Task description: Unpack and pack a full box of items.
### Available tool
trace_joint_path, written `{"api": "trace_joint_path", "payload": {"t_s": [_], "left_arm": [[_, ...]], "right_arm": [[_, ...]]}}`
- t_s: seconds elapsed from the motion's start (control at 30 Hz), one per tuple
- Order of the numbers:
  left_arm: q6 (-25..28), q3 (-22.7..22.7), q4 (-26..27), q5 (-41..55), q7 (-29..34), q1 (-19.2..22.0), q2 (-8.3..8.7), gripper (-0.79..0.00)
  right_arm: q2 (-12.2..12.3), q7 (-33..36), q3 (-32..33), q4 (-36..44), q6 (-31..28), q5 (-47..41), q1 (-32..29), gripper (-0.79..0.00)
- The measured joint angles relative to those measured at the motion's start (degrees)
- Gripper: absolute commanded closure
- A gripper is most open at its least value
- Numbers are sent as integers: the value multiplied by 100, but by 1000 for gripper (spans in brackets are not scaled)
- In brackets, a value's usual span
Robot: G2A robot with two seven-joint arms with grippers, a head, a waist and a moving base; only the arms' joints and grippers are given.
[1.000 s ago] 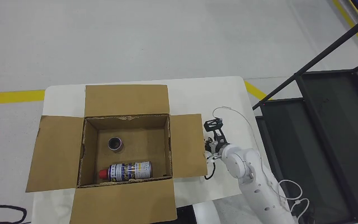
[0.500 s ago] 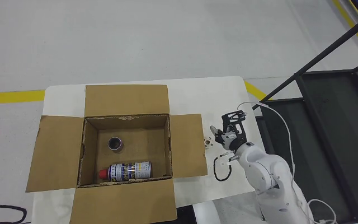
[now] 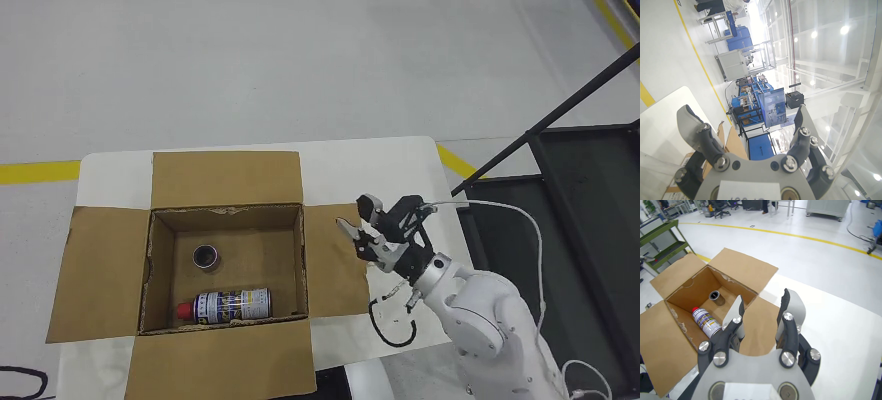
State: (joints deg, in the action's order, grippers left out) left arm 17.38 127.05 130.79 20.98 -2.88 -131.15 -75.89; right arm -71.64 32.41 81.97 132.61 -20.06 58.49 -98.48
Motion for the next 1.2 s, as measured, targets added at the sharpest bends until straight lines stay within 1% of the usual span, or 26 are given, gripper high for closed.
{"api": "trace_joint_path", "payload": {"t_s": [0.13, 0.23, 0.37, 0.43, 0.5, 0.53, 0.63, 0.83, 1.2], "left_arm": [[0, 0, 0, 0, 0, 0, 0, -785], [0, 0, 0, 0, 0, 0, 0, -785], [0, 0, 0, 0, 0, 0, 0, -785], [0, 0, 0, 0, 0, 0, 0, -785], [0, 0, 0, 0, 0, 0, 0, -785], [0, 0, 0, 0, 0, 0, 0, -785], [0, 0, 0, 0, 0, 0, 0, -785], [0, 0, 0, 0, 0, 0, 0, -785], [0, 0, 0, 0, 0, 0, 0, -785]], "right_arm": [[-48, 496, -844, -418, -25, 15, 947, -391], [-108, 789, -1424, -760, 66, -9, 1630, -400], [-202, 1026, -2056, -1178, 176, -164, 2374, -406], [-258, 1188, -2390, -1425, 187, -256, 2740, -431], [-310, 1363, -2679, -1637, 182, -313, 3051, -483], [-345, 1519, -2867, -1772, 191, -319, 3255, -496], [-436, 1890, -3254, -2066, 397, -410, 3680, -502], [-586, 2233, -3741, -2555, 656, -731, 4190, -511], [-778, 2683, -4297, -3138, 904, -1088, 4632, -542]]}}
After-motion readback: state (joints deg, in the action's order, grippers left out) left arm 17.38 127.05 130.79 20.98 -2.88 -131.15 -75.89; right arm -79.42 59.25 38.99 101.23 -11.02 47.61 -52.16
